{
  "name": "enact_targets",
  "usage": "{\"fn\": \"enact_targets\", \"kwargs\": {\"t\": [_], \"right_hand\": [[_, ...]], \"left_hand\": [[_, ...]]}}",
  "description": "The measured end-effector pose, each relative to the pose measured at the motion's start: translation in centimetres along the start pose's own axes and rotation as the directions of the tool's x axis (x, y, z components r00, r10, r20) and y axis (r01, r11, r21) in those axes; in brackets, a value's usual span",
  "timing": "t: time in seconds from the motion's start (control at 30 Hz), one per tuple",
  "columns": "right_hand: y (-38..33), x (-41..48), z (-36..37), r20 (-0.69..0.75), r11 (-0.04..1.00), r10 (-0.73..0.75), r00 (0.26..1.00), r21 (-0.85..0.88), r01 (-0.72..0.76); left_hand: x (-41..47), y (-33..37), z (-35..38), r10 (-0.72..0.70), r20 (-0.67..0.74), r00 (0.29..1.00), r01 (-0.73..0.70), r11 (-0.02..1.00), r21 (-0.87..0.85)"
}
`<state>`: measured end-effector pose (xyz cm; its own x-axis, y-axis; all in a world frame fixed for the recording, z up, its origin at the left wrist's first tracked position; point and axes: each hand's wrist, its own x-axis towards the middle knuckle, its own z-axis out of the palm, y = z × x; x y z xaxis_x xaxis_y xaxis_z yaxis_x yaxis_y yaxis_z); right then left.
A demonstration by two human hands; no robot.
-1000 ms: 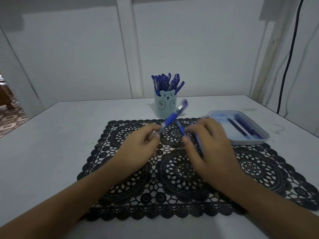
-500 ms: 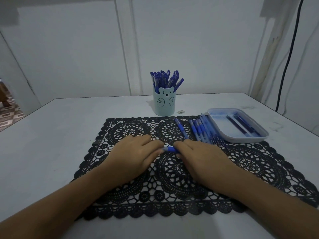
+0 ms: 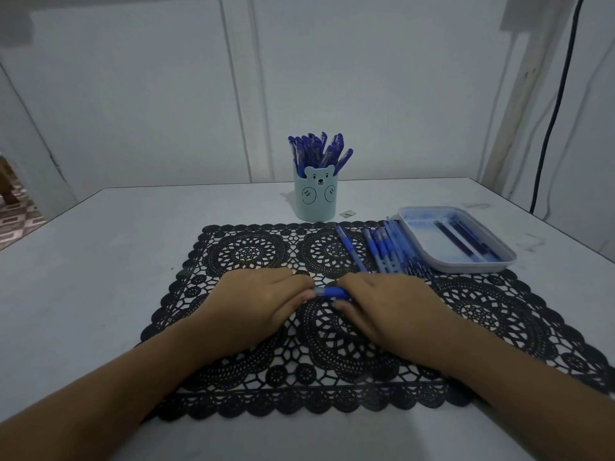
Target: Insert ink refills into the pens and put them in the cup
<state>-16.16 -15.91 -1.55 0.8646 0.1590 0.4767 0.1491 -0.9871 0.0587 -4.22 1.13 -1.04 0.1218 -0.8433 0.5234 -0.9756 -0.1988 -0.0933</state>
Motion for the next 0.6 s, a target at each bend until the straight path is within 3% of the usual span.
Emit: {"fn": "enact_targets", "kwargs": {"t": [0.1,0.37,0.47,0.6], "right_hand": [[0.1,0.1,0.3,0.041,0.994,-0.065,0.997,-0.091,0.068],[0.7,-0.4,-0.4,0.066,0.999,-0.033,0.997,-0.019,0.034],[0.4,-0.1,-0.9,0.102,0.999,0.017,0.995,0.036,-0.02],[0.3,0.0,-1.0,0.13,0.967,0.193,0.973,0.141,-0.211]], "left_hand": [[-0.2,0.2,-0.1,-0.019,0.032,0.999,0.02,1.0,-0.015],[-0.3,0.1,-0.1,0.009,0.018,1.0,-0.008,0.999,-0.051],[-0.3,-0.2,0.0,-0.004,0.024,1.0,0.005,0.999,-0.042],[-0.3,-0.4,0.0,-0.099,0.004,0.995,0.099,0.993,-0.058]]}}
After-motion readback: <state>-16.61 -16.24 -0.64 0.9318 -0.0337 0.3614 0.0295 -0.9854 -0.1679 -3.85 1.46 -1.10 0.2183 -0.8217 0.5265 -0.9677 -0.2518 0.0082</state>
